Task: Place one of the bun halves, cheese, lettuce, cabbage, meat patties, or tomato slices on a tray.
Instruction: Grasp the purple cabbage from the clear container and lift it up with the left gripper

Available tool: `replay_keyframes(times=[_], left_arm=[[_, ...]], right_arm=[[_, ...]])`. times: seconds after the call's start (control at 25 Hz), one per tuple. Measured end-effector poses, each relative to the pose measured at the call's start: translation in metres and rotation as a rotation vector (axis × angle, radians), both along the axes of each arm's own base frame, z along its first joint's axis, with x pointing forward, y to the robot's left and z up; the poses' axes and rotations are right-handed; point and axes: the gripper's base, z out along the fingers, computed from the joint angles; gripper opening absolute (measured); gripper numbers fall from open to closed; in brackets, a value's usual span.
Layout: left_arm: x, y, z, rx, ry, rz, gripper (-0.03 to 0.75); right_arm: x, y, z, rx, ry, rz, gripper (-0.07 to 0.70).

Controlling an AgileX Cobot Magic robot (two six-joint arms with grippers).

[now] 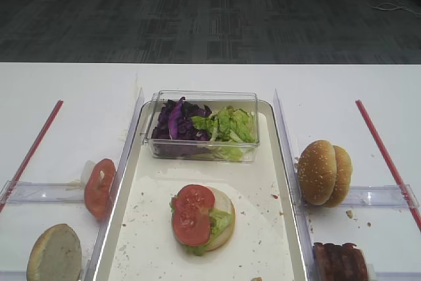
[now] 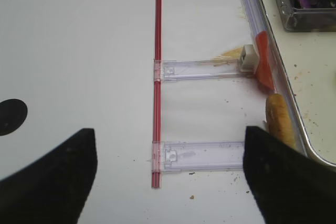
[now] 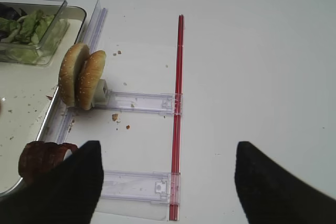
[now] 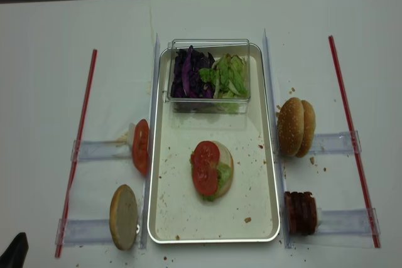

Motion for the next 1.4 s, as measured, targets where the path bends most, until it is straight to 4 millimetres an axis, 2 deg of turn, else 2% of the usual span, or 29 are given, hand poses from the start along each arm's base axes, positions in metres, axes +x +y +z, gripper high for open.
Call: replay_keyframes(times=[1.4], left_arm=[[0.0008,-0.0002,0.0001,-0.002,0.005,-0.001,0.561]], right_arm=[[0.0001,0.0000,0.0002,0.003,-0.002,-0.002,0.558]])
